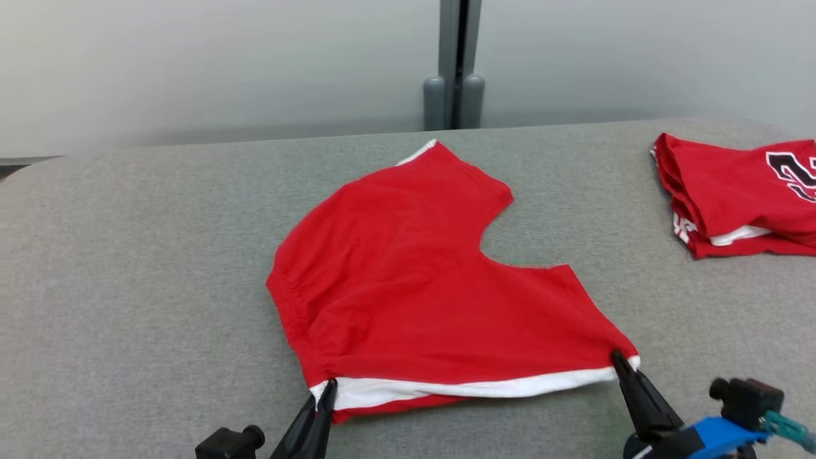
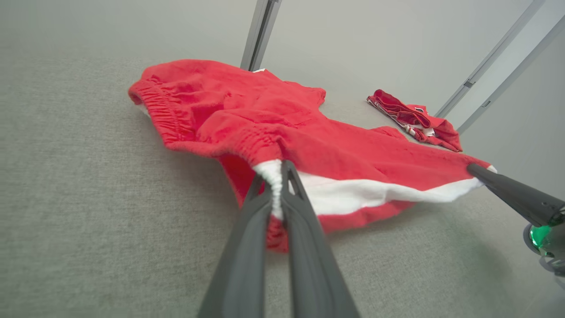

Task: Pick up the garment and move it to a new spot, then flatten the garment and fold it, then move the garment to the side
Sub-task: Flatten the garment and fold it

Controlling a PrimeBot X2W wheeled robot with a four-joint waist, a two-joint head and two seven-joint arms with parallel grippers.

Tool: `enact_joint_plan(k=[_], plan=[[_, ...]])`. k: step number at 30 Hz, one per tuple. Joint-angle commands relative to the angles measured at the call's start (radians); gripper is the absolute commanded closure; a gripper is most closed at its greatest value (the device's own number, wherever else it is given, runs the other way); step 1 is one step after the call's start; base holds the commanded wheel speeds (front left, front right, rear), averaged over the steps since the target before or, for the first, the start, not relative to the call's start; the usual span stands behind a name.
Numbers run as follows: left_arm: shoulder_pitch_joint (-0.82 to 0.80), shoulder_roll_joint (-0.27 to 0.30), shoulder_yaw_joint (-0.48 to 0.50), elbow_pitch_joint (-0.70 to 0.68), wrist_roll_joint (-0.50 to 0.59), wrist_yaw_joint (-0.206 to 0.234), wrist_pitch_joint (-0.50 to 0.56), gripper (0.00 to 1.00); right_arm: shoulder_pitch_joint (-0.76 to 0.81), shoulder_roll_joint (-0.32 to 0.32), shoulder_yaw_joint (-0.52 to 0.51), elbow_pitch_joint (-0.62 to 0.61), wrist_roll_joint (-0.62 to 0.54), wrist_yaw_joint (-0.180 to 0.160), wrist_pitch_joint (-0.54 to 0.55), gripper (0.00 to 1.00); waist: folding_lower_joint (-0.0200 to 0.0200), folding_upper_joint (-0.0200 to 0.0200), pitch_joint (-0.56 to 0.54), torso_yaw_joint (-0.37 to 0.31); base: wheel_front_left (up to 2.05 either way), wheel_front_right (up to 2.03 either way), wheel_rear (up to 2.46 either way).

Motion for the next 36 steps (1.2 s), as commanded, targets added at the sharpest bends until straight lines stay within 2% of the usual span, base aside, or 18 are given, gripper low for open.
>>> enact_joint_plan(k=[1,9,14,20,27,36], plan=[[0.015,0.0,0.004,-0.014,0.007,0.007,-0.005,1.0,0.046,0.004,-0.029,-0.033,-0.011,0.0,0.013,1.0,0.0001,-0.0001,0.0,0.014,0.0,0.0,0.0],[0.005,-0.013,-0.006,-0.024,0.02,0.006,-0.005,1.0,0.11,0.042,-0.164,-0.167,-0.072,0.0,0.087,1.0,0.0001,-0.0001,-0.007,0.028,0.0,0.0,0.0],[-0.022,-0.019,-0.014,-0.031,0.032,0.001,-0.005,1.0,0.075,0.076,-0.223,-0.213,-0.106,0.0,0.123,1.0,0.0001,-0.0001,0.0,0.031,0.0,0.0,0.0],[-0.067,-0.016,0.006,-0.044,0.045,-0.004,-0.005,1.0,0.002,0.08,-0.249,-0.218,-0.152,0.0,0.15,1.0,0.0001,-0.0001,0.024,0.048,0.0,0.0,0.0],[-0.183,-0.001,0.048,-0.035,0.058,-0.01,-0.005,1.0,-0.191,0.051,-0.233,-0.132,-0.195,0.0,0.171,1.0,0.0001,-0.0001,0.082,0.091,0.0,0.0,0.0],[-0.325,-0.034,0.066,0.009,0.057,-0.013,-0.005,1.0,-0.445,0.024,-0.186,0.057,-0.209,0.0,0.186,1.0,0.0001,-0.0001,0.17,0.142,0.0,0.0,0.0]])
